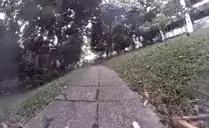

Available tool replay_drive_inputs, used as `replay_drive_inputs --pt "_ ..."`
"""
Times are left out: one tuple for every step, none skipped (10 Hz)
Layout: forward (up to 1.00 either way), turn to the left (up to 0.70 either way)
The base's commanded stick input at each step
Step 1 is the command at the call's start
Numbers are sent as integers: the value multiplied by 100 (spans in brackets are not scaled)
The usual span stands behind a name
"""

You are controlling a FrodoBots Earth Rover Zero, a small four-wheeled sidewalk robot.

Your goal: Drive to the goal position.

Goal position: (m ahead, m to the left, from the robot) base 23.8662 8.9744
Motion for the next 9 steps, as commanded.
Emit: replay_drive_inputs --pt "70 1" --pt "70 1" --pt "70 1" --pt "70 1" --pt "70 1" --pt "70 1" --pt "70 1" --pt "70 1" --pt "70 1"
